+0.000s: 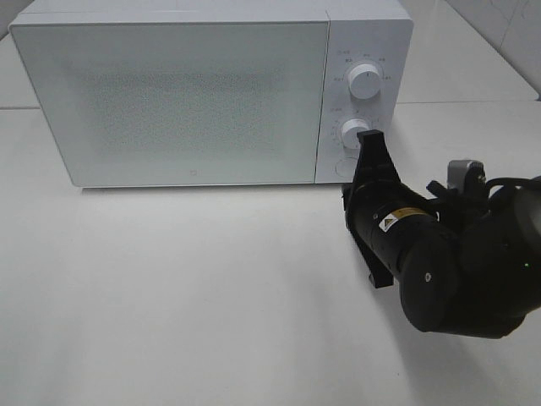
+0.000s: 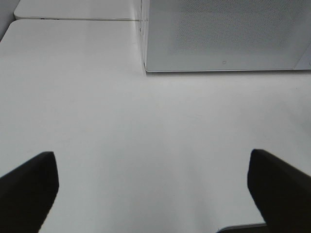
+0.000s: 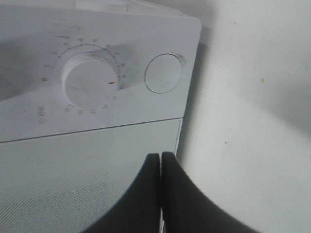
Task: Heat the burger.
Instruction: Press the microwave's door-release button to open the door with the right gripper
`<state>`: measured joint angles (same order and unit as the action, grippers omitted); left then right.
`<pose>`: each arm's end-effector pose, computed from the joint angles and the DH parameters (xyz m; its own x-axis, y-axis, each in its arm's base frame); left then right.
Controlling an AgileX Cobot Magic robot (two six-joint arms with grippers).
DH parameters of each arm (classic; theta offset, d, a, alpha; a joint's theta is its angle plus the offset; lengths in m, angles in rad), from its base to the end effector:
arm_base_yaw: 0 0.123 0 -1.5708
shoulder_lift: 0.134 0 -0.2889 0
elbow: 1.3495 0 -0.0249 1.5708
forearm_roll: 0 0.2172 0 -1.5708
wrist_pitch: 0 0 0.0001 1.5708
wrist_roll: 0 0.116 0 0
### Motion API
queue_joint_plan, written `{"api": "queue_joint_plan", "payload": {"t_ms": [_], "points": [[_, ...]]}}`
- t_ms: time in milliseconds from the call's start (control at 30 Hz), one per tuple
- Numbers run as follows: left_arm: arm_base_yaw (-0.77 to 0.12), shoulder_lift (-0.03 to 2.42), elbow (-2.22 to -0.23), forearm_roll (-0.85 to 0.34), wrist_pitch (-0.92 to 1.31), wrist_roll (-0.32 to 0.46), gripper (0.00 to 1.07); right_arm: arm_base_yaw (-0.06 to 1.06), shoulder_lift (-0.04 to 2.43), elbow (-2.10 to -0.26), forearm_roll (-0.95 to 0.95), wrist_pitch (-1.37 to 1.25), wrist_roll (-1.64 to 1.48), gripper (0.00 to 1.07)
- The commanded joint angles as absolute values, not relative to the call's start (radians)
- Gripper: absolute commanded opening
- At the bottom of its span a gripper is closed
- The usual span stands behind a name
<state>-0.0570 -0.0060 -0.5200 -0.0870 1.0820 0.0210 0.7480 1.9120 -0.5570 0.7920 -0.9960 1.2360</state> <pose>-0.0205 -0.0077 0.2531 -0.4520 0.0059 -0.8920 0.1162 0.9918 -0.0523 0.2706 0.1566 0.1402 -0.0948 0.9905 -0.1000 0.3341 0.1263 0.9340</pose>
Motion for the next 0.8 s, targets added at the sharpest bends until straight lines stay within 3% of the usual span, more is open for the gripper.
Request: {"api": "queue_joint_plan", "payload": {"t_ms": [33,267,800], "points": [[-0.054,-0.021,-0.518,-0.090,1.071,0.022,0.98,0.748,1.939,-0.565,0.775,-1.030,1.305,0.00],[-0.054,-0.021,-0.518,-0.090,1.071,0.022,0.98,0.734,2.007,-0.569,0.756,-1.137,1.372,0.00],[-0.054,-0.021,-0.518,-0.090,1.071,0.022,0.98,0.615,2.097,-0.707,0.642,-1.065,1.378,0.00]]}}
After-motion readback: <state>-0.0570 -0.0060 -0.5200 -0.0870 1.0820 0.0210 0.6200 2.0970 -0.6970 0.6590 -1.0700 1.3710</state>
